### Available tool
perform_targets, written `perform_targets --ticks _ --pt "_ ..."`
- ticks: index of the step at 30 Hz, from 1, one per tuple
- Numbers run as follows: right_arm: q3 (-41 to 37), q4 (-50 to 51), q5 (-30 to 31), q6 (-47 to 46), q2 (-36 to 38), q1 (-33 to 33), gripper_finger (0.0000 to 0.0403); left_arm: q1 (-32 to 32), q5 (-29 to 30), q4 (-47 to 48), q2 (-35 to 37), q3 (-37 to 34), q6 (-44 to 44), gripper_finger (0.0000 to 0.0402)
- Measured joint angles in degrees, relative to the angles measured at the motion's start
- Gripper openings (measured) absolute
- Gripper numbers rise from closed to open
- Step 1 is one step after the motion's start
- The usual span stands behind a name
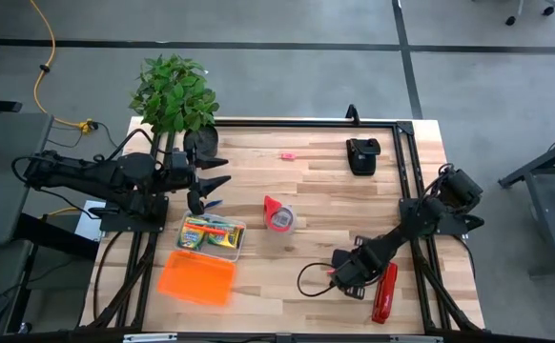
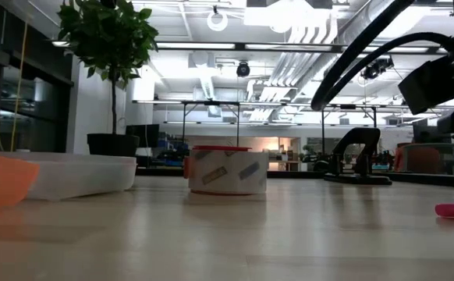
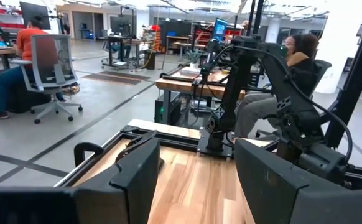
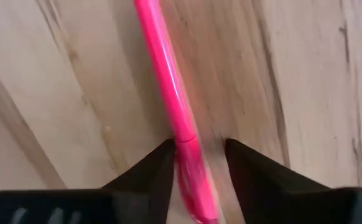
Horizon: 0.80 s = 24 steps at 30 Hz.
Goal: Pack school essentials
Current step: Put the pink pen into the orange supply box
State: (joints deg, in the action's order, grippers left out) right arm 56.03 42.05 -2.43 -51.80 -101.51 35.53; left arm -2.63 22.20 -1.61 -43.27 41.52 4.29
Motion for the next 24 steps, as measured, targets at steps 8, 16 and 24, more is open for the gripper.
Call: perform_targets --ticks 8,16,24 --pt "-0.1 0.9 2.1 -0.3 0.0 0.0 0.0015 0.0 0.8 0.0 0.0 0.0 0.0 0.0195" --pt "-0.8 7.1 7.2 4.3 6.2 -0.5 0.0006 0.0 0.7 0.0 0.0 0.0 0.0 0.0195" --pt "-17.5 -20.2 13.9 -8.5 25.1 -2.4 0.0004 0.0 0.5 0.0 0.0 0.0 0.0 0.0195"
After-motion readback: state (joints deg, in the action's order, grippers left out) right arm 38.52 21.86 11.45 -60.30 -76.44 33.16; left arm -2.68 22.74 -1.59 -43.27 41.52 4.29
